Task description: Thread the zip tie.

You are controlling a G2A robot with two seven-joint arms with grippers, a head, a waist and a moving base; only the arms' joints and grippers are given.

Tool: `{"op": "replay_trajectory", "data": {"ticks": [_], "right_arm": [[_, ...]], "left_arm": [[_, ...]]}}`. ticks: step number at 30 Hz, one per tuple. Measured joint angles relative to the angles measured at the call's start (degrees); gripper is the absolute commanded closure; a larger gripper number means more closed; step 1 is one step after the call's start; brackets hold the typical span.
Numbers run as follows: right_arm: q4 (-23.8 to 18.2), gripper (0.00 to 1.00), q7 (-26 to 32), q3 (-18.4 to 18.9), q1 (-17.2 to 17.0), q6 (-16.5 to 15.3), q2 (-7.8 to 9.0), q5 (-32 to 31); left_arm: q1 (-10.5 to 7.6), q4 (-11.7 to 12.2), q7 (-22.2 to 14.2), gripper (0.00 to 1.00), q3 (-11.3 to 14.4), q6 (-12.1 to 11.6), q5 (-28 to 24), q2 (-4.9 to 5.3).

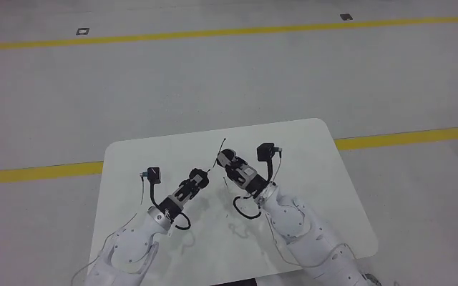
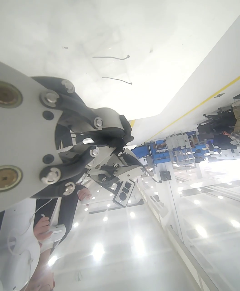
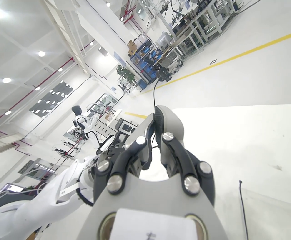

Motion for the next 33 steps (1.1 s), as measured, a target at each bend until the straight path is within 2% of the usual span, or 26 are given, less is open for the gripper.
{"op": "replay_trajectory", "data": {"ticks": [7, 28, 33], "right_arm": [[0.5, 1.00, -2.0, -1.0, -0.3, 0.0, 1.17, 0.0], [0.4, 1.00, -2.1, -1.0, -0.3, 0.1, 1.14, -0.1], [0.8, 1.00, -6.3, -1.8, 0.1, 0.0, 0.90, -4.1]], "left_arm": [[0.00, 0.0, 0.0, 1.00, 0.0, 0.0, 0.0, 0.00], [0.00, 0.0, 0.0, 1.00, 0.0, 0.0, 0.0, 0.00], [0.00, 0.0, 0.0, 1.00, 0.0, 0.0, 0.0, 0.00]]}}
